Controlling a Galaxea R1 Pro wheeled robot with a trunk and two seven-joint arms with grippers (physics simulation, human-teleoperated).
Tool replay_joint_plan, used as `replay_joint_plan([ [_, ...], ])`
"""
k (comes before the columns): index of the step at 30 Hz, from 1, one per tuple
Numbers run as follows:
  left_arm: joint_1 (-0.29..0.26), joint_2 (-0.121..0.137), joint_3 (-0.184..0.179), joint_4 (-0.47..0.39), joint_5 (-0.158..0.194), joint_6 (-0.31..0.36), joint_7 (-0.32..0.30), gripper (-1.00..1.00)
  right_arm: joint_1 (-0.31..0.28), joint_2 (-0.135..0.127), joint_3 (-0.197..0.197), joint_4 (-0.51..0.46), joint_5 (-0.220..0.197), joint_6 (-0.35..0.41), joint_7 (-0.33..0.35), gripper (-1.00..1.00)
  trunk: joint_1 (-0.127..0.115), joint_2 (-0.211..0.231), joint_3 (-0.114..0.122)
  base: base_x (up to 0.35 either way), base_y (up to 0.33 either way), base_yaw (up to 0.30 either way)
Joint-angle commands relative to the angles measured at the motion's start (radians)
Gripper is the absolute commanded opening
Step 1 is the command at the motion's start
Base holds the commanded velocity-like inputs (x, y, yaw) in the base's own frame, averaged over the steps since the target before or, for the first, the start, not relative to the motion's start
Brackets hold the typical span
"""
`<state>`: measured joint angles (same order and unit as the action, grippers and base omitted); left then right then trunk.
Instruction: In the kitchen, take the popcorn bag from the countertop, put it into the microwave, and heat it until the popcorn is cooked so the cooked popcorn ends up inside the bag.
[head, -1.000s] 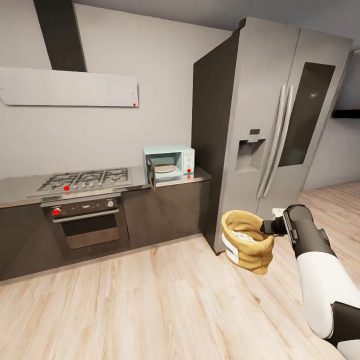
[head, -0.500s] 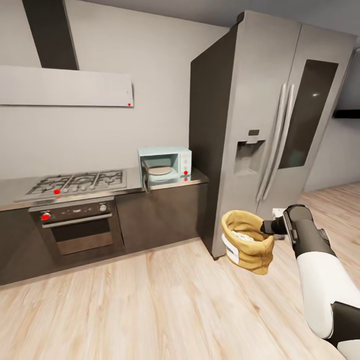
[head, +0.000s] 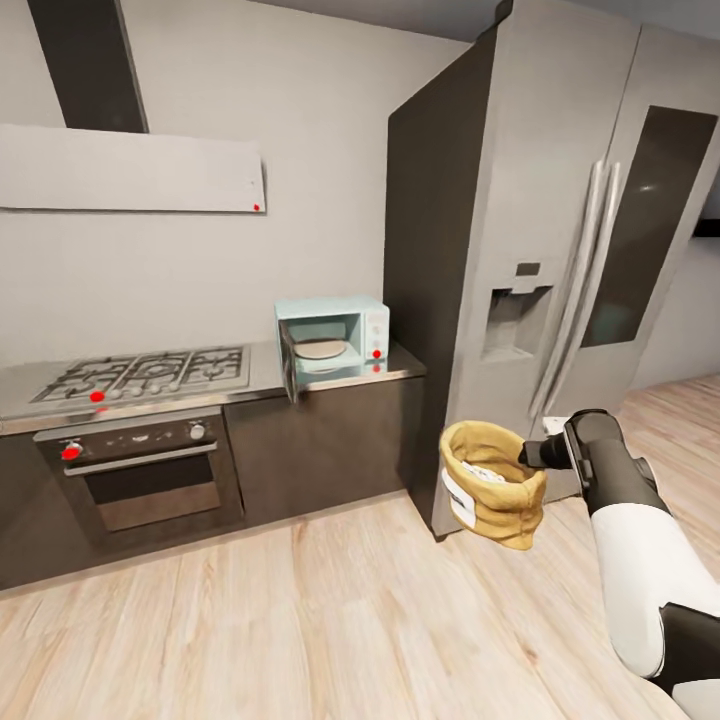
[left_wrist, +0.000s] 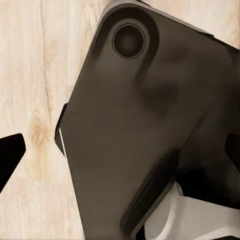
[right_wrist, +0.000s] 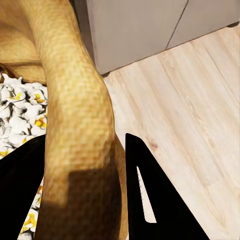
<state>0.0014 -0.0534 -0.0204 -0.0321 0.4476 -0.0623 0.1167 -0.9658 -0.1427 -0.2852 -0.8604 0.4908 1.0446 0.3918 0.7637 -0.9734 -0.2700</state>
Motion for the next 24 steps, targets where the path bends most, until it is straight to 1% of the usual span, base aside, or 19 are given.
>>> replay_joint_plan([
  [1, 0.000, 0.000, -0.003, -0.002, 0.005, -0.002, 0.003, 1.00, -0.001, 0.000, -0.002, 0.001, 0.010, 0.003, 0.010, -1.00, 0.001, -0.001, -0.001, 0.323, 0.000, 0.231],
  [10, 0.000, 0.000, -0.003, -0.002, 0.005, -0.002, 0.004, 1.00, -0.001, -0.001, -0.002, 0.009, 0.011, 0.003, 0.010, -1.00, 0.001, -0.001, -0.001, 0.323, 0.000, 0.264],
  [24, 0.000, 0.000, -0.003, -0.002, 0.005, -0.002, 0.004, 1.00, -0.001, -0.001, -0.002, 0.009, 0.012, 0.003, 0.006, -1.00, 0.001, -0.001, -0.001, 0.323, 0.000, 0.015],
])
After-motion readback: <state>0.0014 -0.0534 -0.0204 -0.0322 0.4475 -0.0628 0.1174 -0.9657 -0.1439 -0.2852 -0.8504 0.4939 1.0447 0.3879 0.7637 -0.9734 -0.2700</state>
